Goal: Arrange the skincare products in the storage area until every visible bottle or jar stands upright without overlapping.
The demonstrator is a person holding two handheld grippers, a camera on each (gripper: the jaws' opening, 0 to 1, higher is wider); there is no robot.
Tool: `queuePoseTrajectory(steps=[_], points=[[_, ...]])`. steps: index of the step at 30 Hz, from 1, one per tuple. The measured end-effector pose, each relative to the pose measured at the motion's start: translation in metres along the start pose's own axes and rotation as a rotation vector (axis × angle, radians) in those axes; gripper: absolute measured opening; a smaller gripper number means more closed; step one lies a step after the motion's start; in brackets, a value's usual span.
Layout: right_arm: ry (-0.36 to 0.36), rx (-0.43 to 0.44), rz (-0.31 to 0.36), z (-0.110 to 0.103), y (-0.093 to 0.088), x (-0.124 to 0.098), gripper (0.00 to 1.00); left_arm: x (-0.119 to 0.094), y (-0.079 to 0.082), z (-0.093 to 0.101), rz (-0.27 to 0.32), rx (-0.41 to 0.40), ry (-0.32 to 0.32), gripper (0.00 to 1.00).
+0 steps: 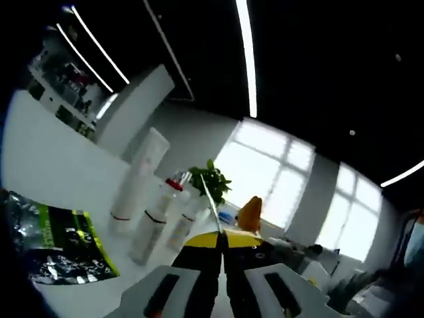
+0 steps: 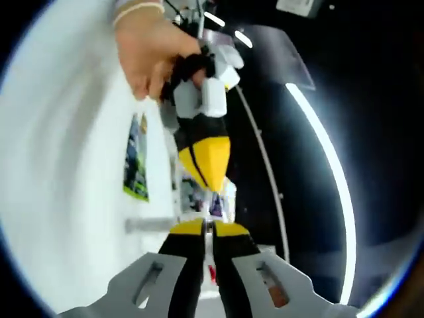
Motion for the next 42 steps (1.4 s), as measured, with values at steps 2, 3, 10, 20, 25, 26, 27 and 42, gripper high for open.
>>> queuePoseTrajectory(steps=[2, 3, 10, 20, 25, 26, 27, 42], points=[[0.012, 0.006, 0.037, 0.002, -0.002, 0.003, 0.09, -0.002, 0.002, -0.001, 0.011, -0.003, 0.000, 0.00], [0.016, 0.022, 0.051, 0.004, -0.004, 0.004, 0.10, -0.003, 0.004, -0.002, 0.021, -0.016, -0.007, 0.00], [0.197, 0.491, 0.184, 0.025, -0.035, 0.011, 0.19, -0.004, 0.008, -0.003, 0.029, -0.002, 0.031, 0.00], [0.701, 1.462, 0.502, 0.041, -0.071, 0.023, 0.48, 0.000, 0.004, 0.004, -0.099, -0.102, -0.131, 0.00], [0.951, 1.650, 0.695, 0.044, -0.058, 0.017, 0.79, 0.005, 0.002, 0.019, -0.183, -0.053, -0.265, 0.00], [1.000, 1.688, 0.739, 0.044, -0.056, 0.018, 0.89, 0.007, 0.000, 0.024, -0.220, -0.028, -0.300, 0.00], [1.054, 1.731, 0.781, 0.044, -0.054, 0.017, 0.99, 0.008, -0.002, 0.027, -0.244, -0.009, -0.329, 0.00], [0.899, 1.748, 1.019, 0.058, -0.063, 0.002, 0.97, 0.017, -0.011, 0.042, -0.293, 0.079, -0.330, 0.01]])
Point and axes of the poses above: the point that each gripper's makers call its tool centre point, and the gripper's own axes: x roughly forward along the fingers, z roughly to its right, y roughly out of its top, the point moved 10 cm from there along -x, roughly backward along the fingers, and after that the axes turned 11 degrees about -z, right-handed, at the moved point
